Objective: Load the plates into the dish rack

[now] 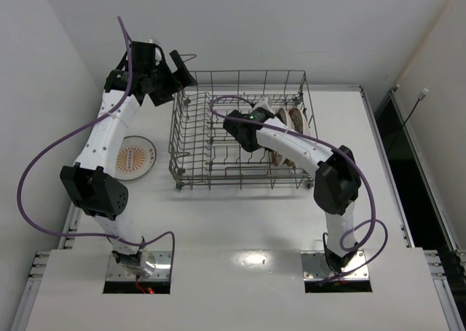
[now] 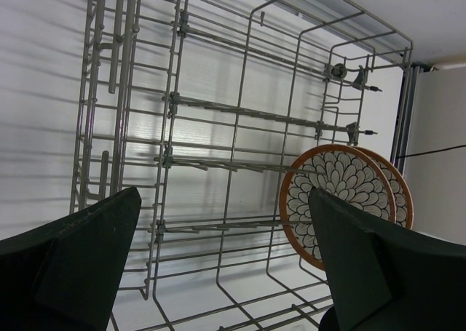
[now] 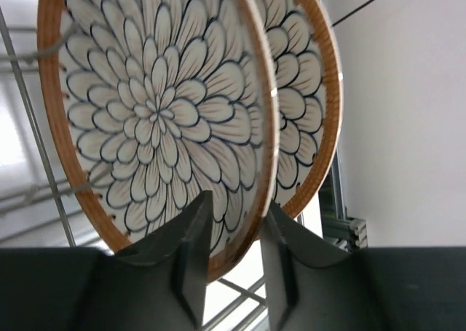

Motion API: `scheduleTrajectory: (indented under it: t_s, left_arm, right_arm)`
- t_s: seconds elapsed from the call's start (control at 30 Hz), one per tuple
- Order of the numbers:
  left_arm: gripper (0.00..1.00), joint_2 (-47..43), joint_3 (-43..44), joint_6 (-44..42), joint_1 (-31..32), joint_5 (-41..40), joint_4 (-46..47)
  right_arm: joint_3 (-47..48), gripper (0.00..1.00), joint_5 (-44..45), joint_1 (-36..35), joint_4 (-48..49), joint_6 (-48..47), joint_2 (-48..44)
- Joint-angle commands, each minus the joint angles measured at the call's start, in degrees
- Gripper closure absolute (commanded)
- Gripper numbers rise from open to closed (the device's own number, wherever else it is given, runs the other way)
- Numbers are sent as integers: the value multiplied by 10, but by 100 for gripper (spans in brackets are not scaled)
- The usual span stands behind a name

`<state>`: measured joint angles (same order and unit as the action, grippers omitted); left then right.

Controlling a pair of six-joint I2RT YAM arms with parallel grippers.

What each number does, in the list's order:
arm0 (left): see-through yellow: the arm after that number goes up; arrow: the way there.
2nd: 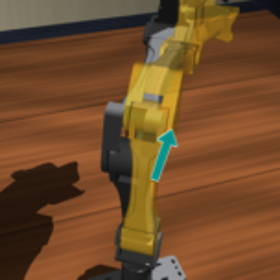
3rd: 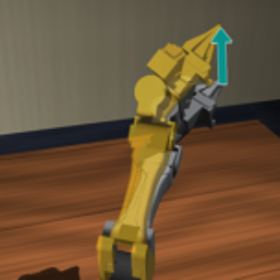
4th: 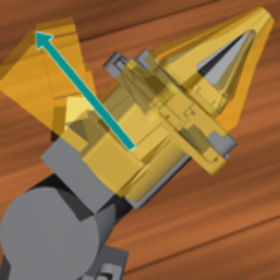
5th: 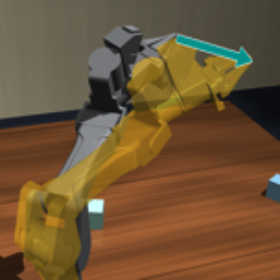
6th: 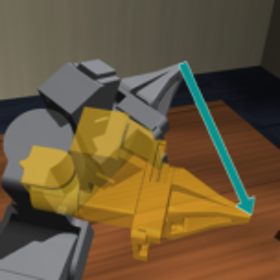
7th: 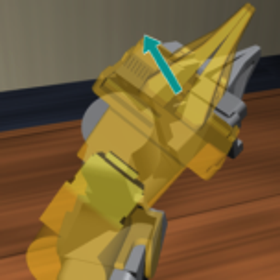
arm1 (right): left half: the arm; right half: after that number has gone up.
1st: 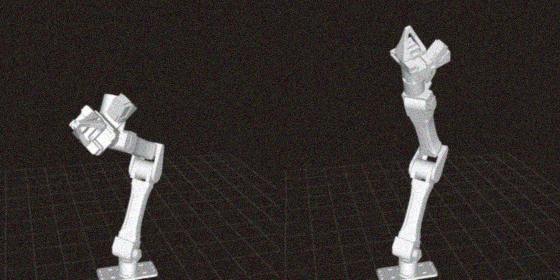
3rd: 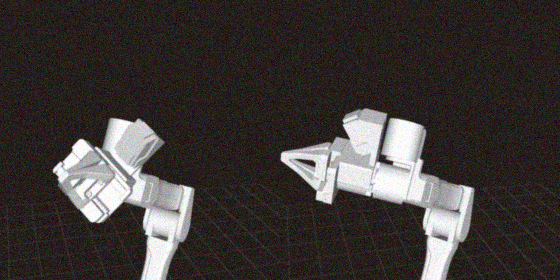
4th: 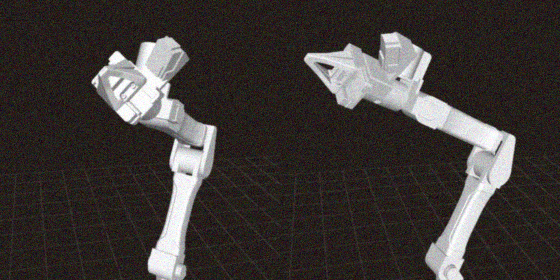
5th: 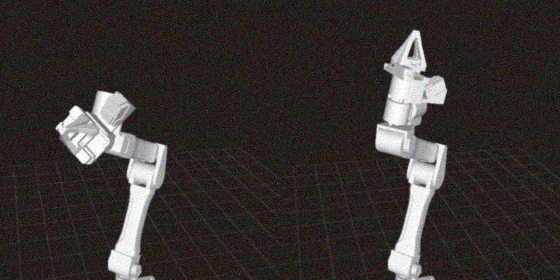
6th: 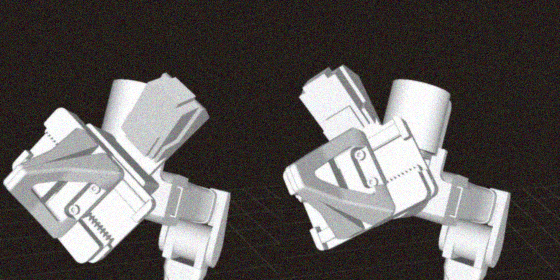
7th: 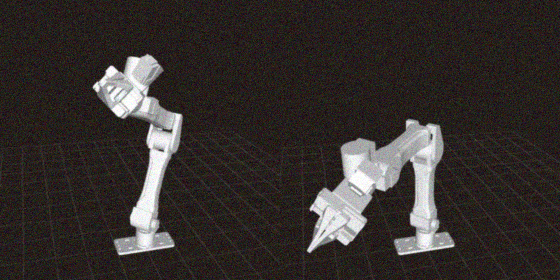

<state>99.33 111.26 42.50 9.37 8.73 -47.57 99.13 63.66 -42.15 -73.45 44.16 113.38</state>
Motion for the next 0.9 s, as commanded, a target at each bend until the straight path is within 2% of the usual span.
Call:
scheduleTrajectory:
  t_s: [0.0, 0.23, 0.33, 0.37, 0.43, 0.47, 0.53, 0.57, 0.67, 0.7, 0.83, 0.87]
  left_arm:
    - [0, -13, 25, -3, -5, -6, 0]
    - [0, -19, 25, -8, -5, -54, -23]
    - [0, -24, 19, -8, -5, -96, -39]
    - [0, -32, 19, -1, -5, -114, -45]
    - [0, -37, 5, 13, -5, -176, -69]
    - [0, -45, 0, 18, -5, -216, -82]
    - [0, -64, -30, 25, -5, -248, -82]
    - [0, -70, -39, 33, -5, -264, -88]
    - [0, -86, -77, 44, -5, -325, -106]
    - [0, -99, -89, 50, -5, -335, -111]
    - [0, -159, -183, 97, -65, -301, -106]
    - [0, -181, -248, 108, -101, -287, -93]
  right_arm:
    - [18, 69, -30, -4, -21, 11, -5]
    - [111, 46, -63, 7, -53, -6, -57]
    - [154, 38, -78, 7, -65, -21, -75]
    - [154, 33, -83, 7, -52, -32, -83]
    - [162, 29, -107, 7, -20, -60, -117]
    - [162, 29, -133, 7, -4, -70, -131]
    - [144, 25, -196, 7, 56, -110, -175]
    - [136, 25, -196, 7, 79, -125, -188]
    - [110, 23, -327, 12, 145, -166, -228]
    - [105, 22, -346, 12, 153, -166, -236]
    - [79, 22, -421, 12, 181, -177, -265]
    - [70, 22, -436, 12, 181, -177, -272]
